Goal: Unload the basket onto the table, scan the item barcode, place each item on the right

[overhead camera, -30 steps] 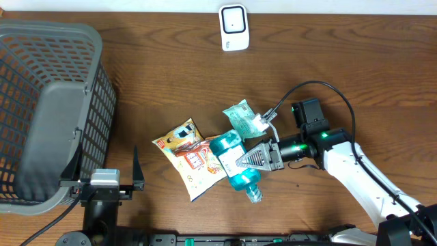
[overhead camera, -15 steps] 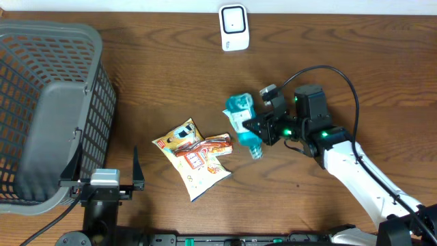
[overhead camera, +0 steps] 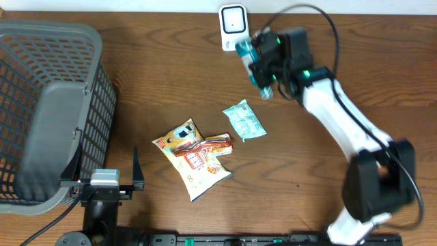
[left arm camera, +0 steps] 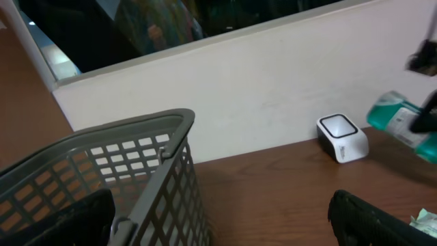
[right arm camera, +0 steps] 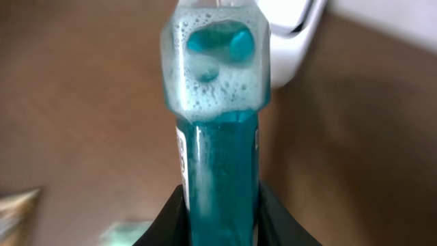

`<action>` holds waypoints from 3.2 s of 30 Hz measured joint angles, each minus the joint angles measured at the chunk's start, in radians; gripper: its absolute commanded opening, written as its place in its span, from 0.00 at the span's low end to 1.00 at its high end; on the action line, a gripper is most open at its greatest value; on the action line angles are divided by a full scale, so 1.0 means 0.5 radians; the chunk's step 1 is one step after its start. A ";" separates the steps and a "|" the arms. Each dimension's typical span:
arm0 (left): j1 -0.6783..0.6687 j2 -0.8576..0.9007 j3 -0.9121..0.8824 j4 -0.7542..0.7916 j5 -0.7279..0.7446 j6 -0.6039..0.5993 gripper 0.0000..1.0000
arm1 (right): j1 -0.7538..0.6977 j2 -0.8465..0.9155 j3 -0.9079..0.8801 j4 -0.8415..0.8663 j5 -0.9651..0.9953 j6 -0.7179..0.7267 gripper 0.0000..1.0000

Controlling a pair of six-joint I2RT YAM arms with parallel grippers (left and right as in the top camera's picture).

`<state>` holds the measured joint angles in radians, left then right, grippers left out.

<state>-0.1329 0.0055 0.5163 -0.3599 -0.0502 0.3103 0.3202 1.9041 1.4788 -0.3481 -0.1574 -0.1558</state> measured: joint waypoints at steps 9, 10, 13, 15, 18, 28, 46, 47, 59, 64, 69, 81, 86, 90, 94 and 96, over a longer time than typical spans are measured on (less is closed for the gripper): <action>0.000 -0.002 0.000 0.000 0.004 -0.001 1.00 | 0.110 0.699 1.028 0.193 0.716 -0.452 0.01; 0.000 -0.002 0.000 -0.002 0.005 -0.001 1.00 | 0.123 0.726 1.058 0.178 0.748 -0.464 0.01; 0.000 -0.002 0.000 -0.001 0.005 0.000 1.00 | 0.166 0.775 1.086 0.105 0.825 -0.479 0.09; 0.000 -0.002 0.000 -0.001 0.006 0.000 1.00 | 0.188 0.791 1.086 -0.014 0.850 -0.443 0.23; 0.000 -0.002 0.000 0.000 0.006 0.000 1.00 | 0.175 0.791 1.092 -0.188 0.802 -0.417 0.55; 0.000 -0.002 0.000 0.000 0.006 -0.001 1.00 | -0.234 0.792 1.096 -0.434 0.350 -0.156 0.74; 0.000 -0.002 0.000 -0.001 0.006 -0.001 1.00 | -0.412 1.052 1.111 -0.690 0.296 1.737 0.96; 0.000 -0.002 0.000 0.000 0.006 0.000 1.00 | -0.413 1.052 1.111 -0.694 0.309 1.835 0.97; 0.000 -0.002 0.000 0.000 0.006 -0.001 1.00 | -0.358 1.055 1.111 -0.707 0.306 2.161 0.99; 0.000 -0.002 0.000 0.000 0.006 0.000 1.00 | -0.298 1.056 1.111 -0.778 0.277 2.149 0.99; 0.000 -0.002 0.000 -0.001 0.006 0.000 1.00 | -0.282 1.056 1.118 -0.897 0.250 2.061 0.86; 0.000 -0.002 0.000 0.000 0.006 0.000 1.00 | -0.270 1.056 1.139 -1.524 0.259 1.752 0.71; 0.000 -0.002 0.000 -0.001 0.006 -0.001 1.00 | -0.235 1.056 1.138 -1.732 0.262 1.584 0.70; 0.000 -0.002 0.000 -0.001 0.006 0.000 1.00 | -0.164 1.056 1.138 -1.821 0.275 1.408 0.56; 0.000 -0.002 0.000 -0.001 0.006 -0.001 1.00 | -0.082 1.057 1.138 -1.855 0.278 1.217 0.43; 0.000 -0.002 0.000 -0.001 0.006 0.000 1.00 | -0.044 1.057 1.138 -1.858 0.268 1.071 0.43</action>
<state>-0.1329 0.0048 0.5163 -0.3603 -0.0471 0.3103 0.2981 2.4325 2.0480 -1.2770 -0.0235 0.3798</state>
